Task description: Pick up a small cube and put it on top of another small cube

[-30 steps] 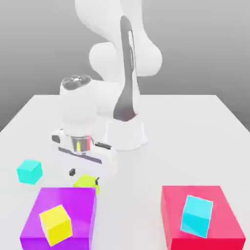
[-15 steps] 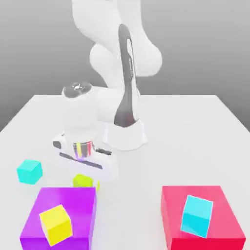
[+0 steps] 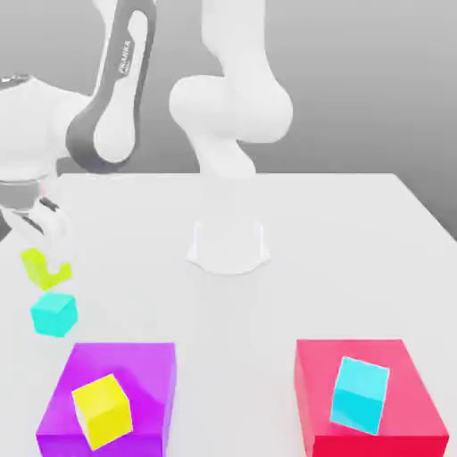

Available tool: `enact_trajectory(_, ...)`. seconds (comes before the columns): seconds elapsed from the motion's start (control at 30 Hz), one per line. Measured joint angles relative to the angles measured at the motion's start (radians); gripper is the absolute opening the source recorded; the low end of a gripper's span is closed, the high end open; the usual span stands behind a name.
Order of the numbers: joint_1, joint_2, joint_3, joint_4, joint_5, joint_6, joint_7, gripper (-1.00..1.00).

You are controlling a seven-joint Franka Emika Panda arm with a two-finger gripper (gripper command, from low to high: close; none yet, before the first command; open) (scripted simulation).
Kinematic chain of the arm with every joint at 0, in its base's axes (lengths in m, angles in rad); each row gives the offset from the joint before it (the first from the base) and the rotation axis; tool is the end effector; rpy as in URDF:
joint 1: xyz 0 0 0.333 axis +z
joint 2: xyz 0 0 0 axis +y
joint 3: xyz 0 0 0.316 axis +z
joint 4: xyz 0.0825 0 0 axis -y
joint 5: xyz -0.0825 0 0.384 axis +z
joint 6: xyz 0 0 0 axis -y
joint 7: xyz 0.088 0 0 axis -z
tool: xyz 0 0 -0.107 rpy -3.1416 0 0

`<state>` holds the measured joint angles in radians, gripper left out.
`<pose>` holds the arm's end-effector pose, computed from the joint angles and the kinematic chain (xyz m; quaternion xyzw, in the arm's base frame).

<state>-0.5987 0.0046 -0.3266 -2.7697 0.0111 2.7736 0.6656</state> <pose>0.2322 -0.3094 0.2129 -0.6963 0.7178 0.0001 0.0013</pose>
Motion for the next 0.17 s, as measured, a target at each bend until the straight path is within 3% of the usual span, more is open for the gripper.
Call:
enact_trajectory(0.03, -0.004, 0.037, 0.012, 0.001, 0.035, 0.034, -0.025, -1.00)
enact_trajectory(0.07, -0.008, 0.070, 0.024, 0.002, 0.067, 0.063, -0.048, 1.00)
enact_trajectory(0.17, -0.007, 0.070, 0.024, 0.002, 0.067, 0.063, -0.048, 1.00)
